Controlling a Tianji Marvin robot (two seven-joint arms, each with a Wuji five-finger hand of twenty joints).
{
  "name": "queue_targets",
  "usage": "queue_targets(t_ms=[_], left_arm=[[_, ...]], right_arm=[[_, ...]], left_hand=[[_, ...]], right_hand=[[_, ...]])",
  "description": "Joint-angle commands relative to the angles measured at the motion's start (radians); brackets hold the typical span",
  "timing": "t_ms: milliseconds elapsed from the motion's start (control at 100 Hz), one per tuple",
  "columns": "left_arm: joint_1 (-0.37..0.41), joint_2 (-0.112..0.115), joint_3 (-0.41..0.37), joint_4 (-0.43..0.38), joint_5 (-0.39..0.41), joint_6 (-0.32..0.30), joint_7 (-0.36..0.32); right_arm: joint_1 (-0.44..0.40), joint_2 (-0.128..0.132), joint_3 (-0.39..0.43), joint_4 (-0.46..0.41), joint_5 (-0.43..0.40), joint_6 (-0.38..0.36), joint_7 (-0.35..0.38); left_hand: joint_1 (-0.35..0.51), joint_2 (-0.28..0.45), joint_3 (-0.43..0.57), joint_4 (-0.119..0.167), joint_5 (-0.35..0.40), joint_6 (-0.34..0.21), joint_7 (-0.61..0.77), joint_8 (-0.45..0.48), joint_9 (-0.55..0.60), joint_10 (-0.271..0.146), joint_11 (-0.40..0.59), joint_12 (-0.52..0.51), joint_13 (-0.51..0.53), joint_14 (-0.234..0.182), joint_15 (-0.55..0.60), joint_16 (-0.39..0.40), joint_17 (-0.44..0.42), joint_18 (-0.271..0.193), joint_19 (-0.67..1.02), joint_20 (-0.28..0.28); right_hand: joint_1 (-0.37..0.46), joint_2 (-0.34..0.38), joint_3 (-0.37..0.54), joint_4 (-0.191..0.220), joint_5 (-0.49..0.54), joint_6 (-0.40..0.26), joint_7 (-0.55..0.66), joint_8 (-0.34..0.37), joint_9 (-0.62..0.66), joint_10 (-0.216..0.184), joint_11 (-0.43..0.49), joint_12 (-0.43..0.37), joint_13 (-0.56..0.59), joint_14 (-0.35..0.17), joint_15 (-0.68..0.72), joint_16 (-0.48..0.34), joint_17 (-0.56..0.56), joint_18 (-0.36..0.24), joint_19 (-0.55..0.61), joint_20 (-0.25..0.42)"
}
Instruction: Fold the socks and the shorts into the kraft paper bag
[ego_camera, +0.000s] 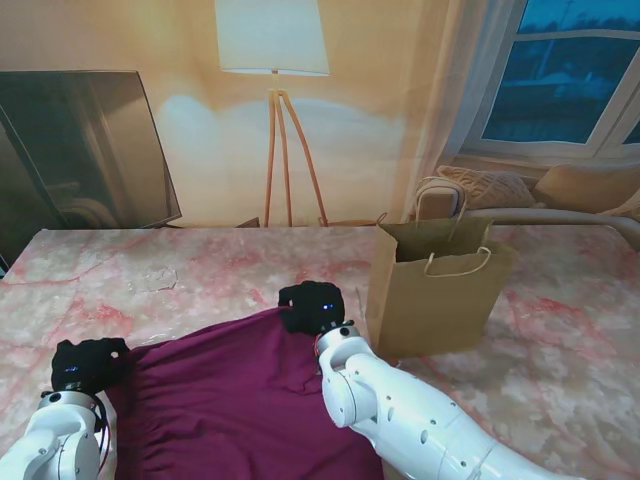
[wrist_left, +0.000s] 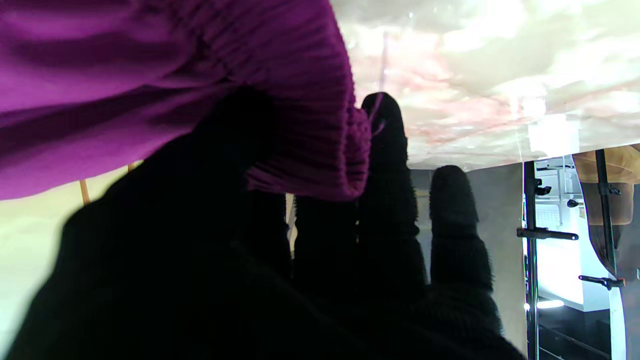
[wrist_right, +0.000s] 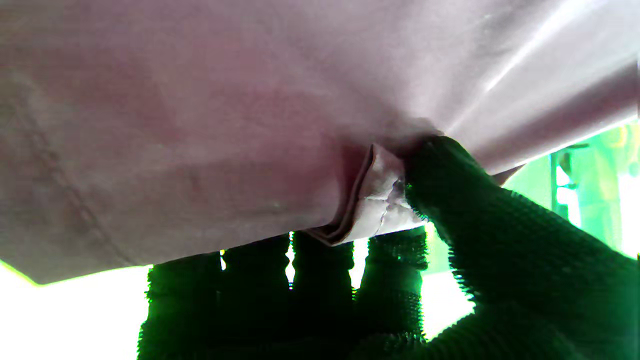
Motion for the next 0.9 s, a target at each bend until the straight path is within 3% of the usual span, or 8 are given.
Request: queue_targets(t_ms=[0,190,320,490,660,890], left_arm=[[-0.005,-0.004,-0.010,-0.007,-0.012,-0.007,0.021],[-0.019,-0.008,-0.032,-0.012,-0.005,-0.025,0.064],[-0.033,-0.013,-0.048,-0.021,-0.012,-0.028,0.093],[-0.060,-0.023,-0.068,-0.039,-0.024,-0.013,0.130],[-0.095,-0.035,-0.079,-0.043,-0.054,-0.006,0.182],[-0.095,-0.057,-0.097,-0.080,-0.128,-0.039,0.242]], right_arm=[[-0.002,0.008,0.002,-0.027,-0.003,0.007,0.017],[0.000,0.006,0.019,-0.057,0.000,0.017,0.015],[-0.006,0.003,0.039,-0.083,-0.001,0.020,-0.011],[-0.007,-0.002,0.064,-0.105,-0.002,0.025,-0.048],[0.002,-0.004,0.087,-0.114,-0.006,0.025,-0.076],[-0.002,0.011,0.116,-0.126,-0.040,-0.012,-0.116]], left_hand=[[0.023,-0.020,0.022,-0.036,0.078,-0.039,0.110,-0.011,0.072,-0.069,0.048,-0.025,0.032,-0.003,0.036,-0.010,0.001,0.017,0.026,-0.002],[-0.003,-0.084,0.063,-0.053,0.062,-0.039,0.167,0.062,0.070,-0.066,0.087,0.010,-0.084,0.029,0.027,0.048,-0.021,0.063,0.006,0.010],[-0.005,-0.070,0.058,-0.055,0.060,-0.051,0.172,0.071,0.069,-0.058,0.095,0.023,-0.079,0.035,0.027,0.062,-0.019,0.074,0.007,0.018],[0.013,-0.034,0.027,-0.046,0.069,-0.053,0.125,0.103,0.070,-0.052,0.111,-0.059,-0.062,0.036,0.012,0.061,-0.019,0.076,0.014,0.043],[0.013,-0.044,0.029,-0.040,0.094,-0.074,0.110,0.083,0.062,-0.045,0.093,-0.092,-0.089,0.044,-0.010,0.045,-0.023,0.086,0.020,0.048],[0.013,-0.048,0.019,-0.036,0.105,-0.092,0.138,0.023,-0.031,-0.049,0.065,-0.025,-0.225,0.052,-0.045,0.055,-0.090,0.078,-0.034,0.043]], right_hand=[[0.023,0.056,0.033,-0.021,0.021,-0.033,0.071,0.012,0.024,0.009,0.001,-0.002,0.023,0.017,-0.012,-0.010,0.001,0.021,0.052,0.012],[0.029,0.071,0.031,-0.016,0.013,-0.060,0.059,0.086,0.015,0.002,0.015,0.017,0.014,0.011,0.001,0.003,-0.004,0.015,0.051,0.012],[0.032,0.065,0.033,-0.015,0.013,-0.062,0.056,0.095,0.015,0.003,0.018,0.020,0.014,0.007,0.008,0.007,-0.001,0.011,0.053,0.013],[0.045,0.023,0.055,-0.012,0.022,-0.055,0.054,0.098,0.023,0.012,0.024,0.023,0.026,0.002,0.025,0.015,0.018,0.004,0.054,0.013],[0.053,-0.003,0.076,-0.013,0.030,-0.046,0.061,0.099,0.033,0.031,0.050,0.042,0.038,-0.004,0.065,0.036,0.033,-0.005,0.054,0.013],[0.054,-0.002,0.086,-0.017,0.028,-0.033,0.067,0.140,0.029,0.053,0.099,0.095,0.044,-0.009,0.137,0.083,0.055,-0.007,0.061,0.018]])
